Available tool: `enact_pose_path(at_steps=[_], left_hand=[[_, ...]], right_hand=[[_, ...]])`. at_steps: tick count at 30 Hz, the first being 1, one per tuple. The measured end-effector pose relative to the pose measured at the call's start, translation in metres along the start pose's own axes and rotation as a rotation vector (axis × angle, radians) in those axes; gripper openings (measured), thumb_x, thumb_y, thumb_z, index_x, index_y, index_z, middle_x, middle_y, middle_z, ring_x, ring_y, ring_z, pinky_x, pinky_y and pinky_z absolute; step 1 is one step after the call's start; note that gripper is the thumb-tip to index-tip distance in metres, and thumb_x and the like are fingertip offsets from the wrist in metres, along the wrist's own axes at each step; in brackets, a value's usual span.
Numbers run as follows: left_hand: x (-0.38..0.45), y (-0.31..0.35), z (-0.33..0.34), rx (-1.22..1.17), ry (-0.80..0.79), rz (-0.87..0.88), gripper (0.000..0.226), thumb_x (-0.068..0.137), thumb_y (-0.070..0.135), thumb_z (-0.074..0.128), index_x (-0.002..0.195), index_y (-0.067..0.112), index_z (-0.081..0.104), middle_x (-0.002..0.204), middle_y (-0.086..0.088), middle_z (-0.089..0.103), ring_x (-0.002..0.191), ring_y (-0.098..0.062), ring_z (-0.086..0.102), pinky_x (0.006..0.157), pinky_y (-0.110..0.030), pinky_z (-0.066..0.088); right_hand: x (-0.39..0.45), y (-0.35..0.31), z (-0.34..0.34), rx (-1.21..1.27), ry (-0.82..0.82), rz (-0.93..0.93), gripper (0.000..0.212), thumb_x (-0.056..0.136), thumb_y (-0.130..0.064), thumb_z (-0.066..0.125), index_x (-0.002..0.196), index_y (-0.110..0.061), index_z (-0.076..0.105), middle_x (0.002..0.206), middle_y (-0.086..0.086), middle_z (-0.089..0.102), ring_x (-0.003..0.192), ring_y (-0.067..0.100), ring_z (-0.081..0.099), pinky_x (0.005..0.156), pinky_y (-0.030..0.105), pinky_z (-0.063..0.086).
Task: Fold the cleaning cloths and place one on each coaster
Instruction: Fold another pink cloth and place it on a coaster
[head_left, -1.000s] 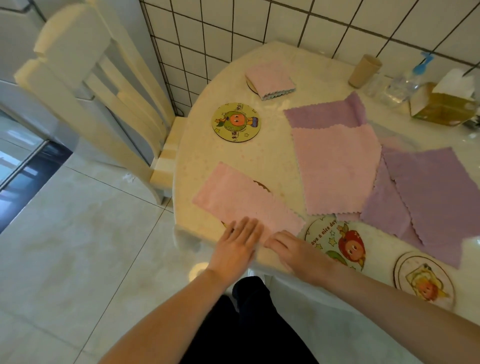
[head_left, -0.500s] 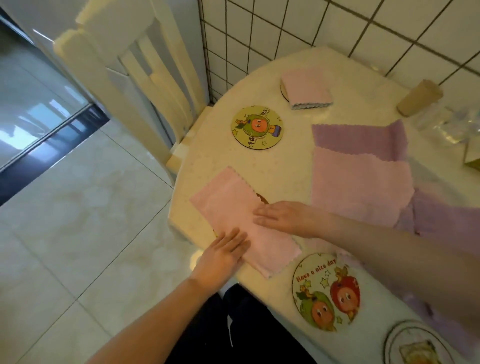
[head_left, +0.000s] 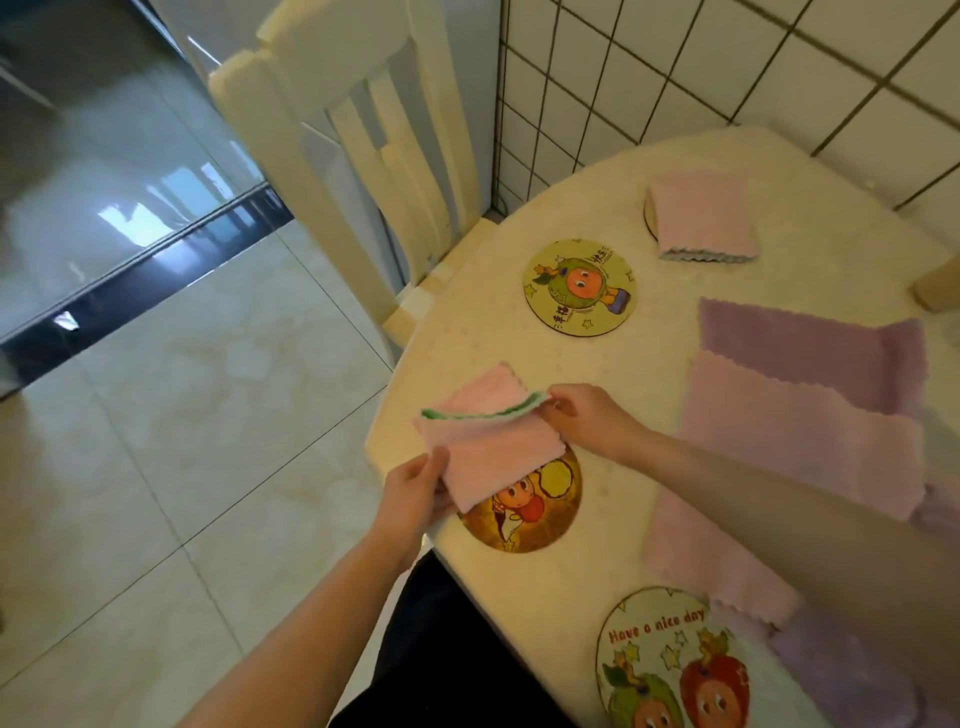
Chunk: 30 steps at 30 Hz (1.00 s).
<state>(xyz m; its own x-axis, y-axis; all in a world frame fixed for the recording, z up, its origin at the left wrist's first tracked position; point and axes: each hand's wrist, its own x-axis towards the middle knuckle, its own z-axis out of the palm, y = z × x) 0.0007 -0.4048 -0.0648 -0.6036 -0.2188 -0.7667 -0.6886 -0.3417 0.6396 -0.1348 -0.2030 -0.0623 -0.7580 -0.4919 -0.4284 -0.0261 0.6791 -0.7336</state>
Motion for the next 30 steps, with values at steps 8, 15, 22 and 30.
enact_pose_path(at_steps=[8, 15, 22, 30], left_hand=[[0.003, -0.005, 0.005, -0.048, 0.071, -0.044, 0.021, 0.088, 0.015, 0.066, 0.104, 0.002, 0.064, 0.1, -0.018, 0.071, 0.089, -0.031, 0.07, 0.076, -0.039, 0.059], [-0.009, -0.015, 0.008, 0.179, 0.252, 0.062, 0.017, 0.078, 0.018, 0.077, 0.087, 0.01, 0.065, 0.084, -0.01, 0.071, 0.082, -0.025, 0.068, 0.074, -0.035, 0.059], [-0.015, -0.025, 0.013, 0.474, 0.381, 0.118, 0.02, 0.078, 0.029, 0.075, 0.087, 0.017, 0.063, 0.08, 0.003, 0.064, 0.073, -0.007, 0.06, 0.059, -0.016, 0.044], [-0.012, -0.023, 0.024, 0.527, 0.417, 0.104, 0.02, 0.082, 0.027, 0.072, 0.089, 0.015, 0.057, 0.08, 0.007, 0.056, 0.072, -0.005, 0.053, 0.057, -0.017, 0.043]], right_hand=[[0.017, -0.001, 0.014, -0.156, 0.066, 0.132, 0.032, 0.086, -0.049, 0.056, 0.082, -0.018, 0.059, 0.073, -0.004, 0.062, 0.065, 0.014, 0.057, 0.058, 0.032, 0.044], [0.019, -0.002, 0.016, -0.279, 0.064, 0.075, 0.026, 0.09, -0.048, 0.051, 0.084, -0.023, 0.051, 0.068, -0.01, 0.056, 0.063, 0.012, 0.054, 0.052, 0.03, 0.042], [0.048, -0.031, 0.006, -0.33, 0.082, 0.146, 0.038, 0.086, -0.039, 0.057, 0.113, -0.014, 0.053, 0.103, 0.003, 0.06, 0.091, 0.023, 0.059, 0.078, 0.036, 0.05], [0.076, -0.064, 0.015, -0.265, -0.027, 0.21, 0.053, 0.081, -0.026, 0.065, 0.124, 0.0, 0.049, 0.124, 0.018, 0.057, 0.11, 0.031, 0.056, 0.08, 0.033, 0.049]])
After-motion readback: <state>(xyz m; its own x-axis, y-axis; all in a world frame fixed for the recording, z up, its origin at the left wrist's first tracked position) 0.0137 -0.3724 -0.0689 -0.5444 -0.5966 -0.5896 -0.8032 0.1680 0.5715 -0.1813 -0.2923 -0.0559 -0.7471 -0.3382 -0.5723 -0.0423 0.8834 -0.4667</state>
